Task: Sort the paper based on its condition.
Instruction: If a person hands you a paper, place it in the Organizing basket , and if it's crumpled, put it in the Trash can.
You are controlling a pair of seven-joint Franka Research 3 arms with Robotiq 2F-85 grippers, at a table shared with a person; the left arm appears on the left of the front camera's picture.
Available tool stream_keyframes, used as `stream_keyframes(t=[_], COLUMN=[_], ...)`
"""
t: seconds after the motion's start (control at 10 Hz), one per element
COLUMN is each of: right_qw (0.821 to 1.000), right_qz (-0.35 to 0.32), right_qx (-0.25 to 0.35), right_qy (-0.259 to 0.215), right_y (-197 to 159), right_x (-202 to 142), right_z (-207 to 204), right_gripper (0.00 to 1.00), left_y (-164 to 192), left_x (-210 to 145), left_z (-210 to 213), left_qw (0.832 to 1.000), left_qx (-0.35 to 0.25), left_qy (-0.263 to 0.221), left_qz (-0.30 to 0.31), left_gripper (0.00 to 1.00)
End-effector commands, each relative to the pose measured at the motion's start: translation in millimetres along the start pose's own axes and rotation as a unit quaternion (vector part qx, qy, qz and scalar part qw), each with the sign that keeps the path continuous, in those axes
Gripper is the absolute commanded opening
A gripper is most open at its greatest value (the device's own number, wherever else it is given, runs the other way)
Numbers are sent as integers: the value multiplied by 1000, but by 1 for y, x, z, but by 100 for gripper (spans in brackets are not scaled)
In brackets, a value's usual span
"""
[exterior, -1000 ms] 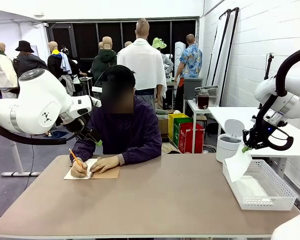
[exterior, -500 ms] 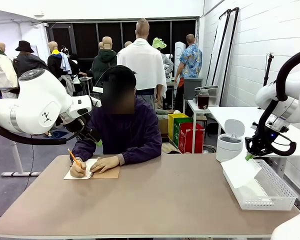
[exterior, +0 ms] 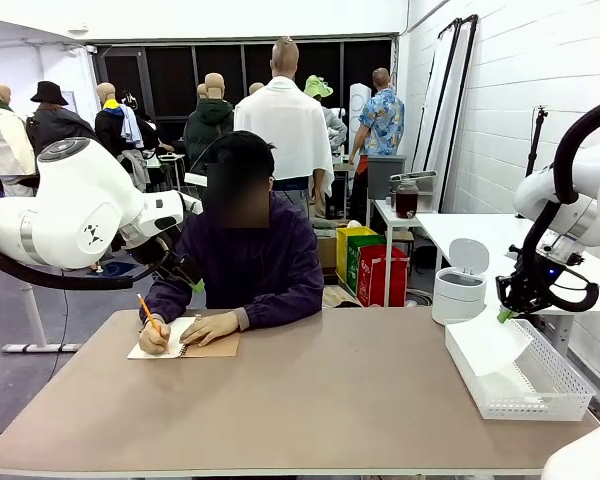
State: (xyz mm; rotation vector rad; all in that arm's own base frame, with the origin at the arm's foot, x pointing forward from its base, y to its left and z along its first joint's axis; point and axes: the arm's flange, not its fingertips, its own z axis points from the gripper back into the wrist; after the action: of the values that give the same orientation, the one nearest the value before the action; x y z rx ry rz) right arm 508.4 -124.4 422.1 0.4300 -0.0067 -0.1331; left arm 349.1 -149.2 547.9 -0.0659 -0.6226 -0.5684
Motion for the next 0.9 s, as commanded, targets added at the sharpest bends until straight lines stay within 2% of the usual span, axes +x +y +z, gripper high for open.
stream_keyframes(t=[0.0, 0.5, 0.8], right_qw=[1000, 999, 999], right_qz=[1, -18, -19], right_qx=[-21, -34, -35], right_qy=[6, 3, 13], right_y=[-8, -19, -8], right_x=[1, -4, -6], right_z=[-3, -11, -29], right_gripper=[0, 0, 0], left_y=[1, 1, 1], left_x=[0, 0, 0], left_z=[0, 0, 0], left_qw=[1000, 1000, 1000], left_qx=[-1, -1, -1], left_qy=[0, 0, 0], left_qz=[1, 1, 1], left_gripper=[100, 100, 100])
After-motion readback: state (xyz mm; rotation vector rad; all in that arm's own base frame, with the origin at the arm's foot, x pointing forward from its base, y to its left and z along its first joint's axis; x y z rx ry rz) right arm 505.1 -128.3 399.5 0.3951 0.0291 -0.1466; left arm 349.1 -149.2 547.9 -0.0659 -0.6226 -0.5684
